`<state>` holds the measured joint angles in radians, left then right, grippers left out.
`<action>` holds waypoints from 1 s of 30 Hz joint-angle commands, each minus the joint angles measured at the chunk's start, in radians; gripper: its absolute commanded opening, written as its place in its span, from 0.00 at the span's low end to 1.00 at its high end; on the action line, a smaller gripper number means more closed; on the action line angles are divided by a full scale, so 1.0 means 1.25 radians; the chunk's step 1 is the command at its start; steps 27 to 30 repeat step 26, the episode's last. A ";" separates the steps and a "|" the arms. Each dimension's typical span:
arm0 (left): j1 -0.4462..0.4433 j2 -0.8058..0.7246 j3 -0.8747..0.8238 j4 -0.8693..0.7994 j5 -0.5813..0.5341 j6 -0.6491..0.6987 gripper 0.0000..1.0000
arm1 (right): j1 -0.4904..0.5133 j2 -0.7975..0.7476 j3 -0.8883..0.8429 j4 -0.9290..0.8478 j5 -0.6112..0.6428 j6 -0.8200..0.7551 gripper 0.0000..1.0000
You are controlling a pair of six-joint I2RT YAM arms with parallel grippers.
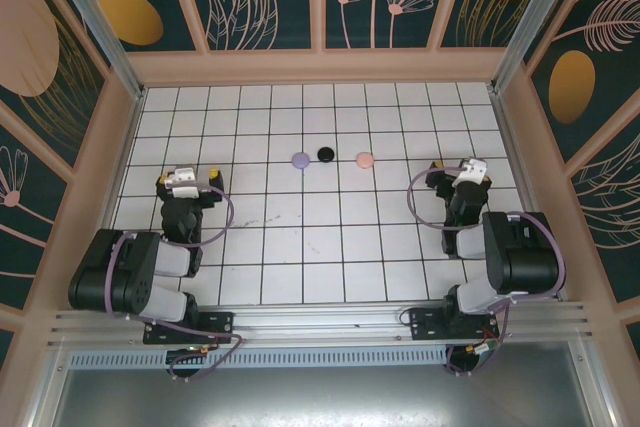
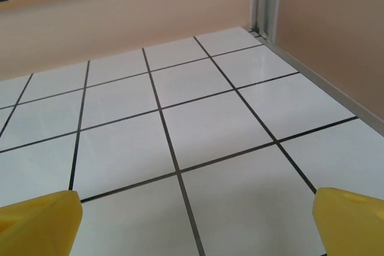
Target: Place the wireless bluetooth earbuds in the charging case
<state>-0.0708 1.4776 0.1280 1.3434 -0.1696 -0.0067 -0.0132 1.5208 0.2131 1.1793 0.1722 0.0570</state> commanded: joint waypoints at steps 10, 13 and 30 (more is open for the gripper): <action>0.059 0.043 0.095 -0.063 0.092 -0.050 0.99 | -0.009 0.014 0.014 0.058 -0.114 -0.029 0.99; 0.059 0.043 0.096 -0.066 0.087 -0.052 0.99 | -0.009 0.015 0.014 0.058 -0.114 -0.030 0.99; 0.059 0.036 0.090 -0.062 0.071 -0.055 0.99 | -0.016 0.017 0.020 0.052 -0.123 -0.028 0.99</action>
